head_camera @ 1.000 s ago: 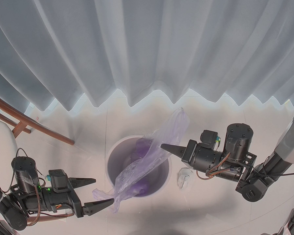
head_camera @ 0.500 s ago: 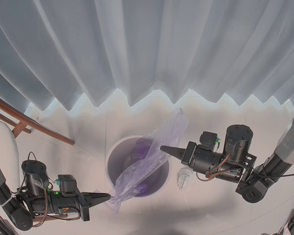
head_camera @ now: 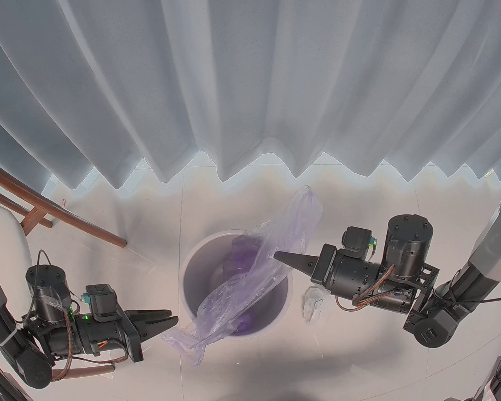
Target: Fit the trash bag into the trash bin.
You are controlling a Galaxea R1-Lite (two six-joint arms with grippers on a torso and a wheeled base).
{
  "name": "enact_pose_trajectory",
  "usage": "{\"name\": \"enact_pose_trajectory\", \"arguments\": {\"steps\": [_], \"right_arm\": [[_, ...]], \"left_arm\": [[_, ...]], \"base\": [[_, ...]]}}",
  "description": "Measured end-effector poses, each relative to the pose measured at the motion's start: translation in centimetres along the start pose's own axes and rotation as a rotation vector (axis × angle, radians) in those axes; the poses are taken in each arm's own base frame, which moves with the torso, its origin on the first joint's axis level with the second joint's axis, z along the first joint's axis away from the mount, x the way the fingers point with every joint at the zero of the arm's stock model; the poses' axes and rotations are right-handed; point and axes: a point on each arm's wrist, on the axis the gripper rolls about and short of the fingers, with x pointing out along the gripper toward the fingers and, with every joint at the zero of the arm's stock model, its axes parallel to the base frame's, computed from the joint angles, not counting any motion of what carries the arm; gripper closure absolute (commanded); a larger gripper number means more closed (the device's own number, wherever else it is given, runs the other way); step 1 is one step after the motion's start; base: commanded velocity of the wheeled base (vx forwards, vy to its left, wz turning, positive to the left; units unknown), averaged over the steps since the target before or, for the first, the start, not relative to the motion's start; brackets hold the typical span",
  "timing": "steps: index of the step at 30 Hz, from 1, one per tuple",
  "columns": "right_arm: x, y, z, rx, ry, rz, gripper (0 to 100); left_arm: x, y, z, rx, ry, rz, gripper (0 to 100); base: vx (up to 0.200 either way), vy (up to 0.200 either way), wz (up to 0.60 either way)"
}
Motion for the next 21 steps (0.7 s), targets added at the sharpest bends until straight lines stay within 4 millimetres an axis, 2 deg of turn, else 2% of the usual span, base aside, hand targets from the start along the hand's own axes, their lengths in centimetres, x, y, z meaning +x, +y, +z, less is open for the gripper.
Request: {"name": "enact_pose_trajectory", "arguments": {"steps": [5, 21], "right_arm": [[0.0, 0.0, 0.0, -0.001, -0.001, 0.000, 100], [0.1, 0.2, -0.5, -0.001, 0.016, 0.005, 100]], "left_arm": [[-0.4, 0.1, 0.2, 0.003, -0.012, -0.011, 0], [0.8, -2.0, -1.0, -0.011, 0.105, -0.137, 0]], "base": [[0.000, 0.000, 0.00], [0.000, 0.000, 0.00]]}}
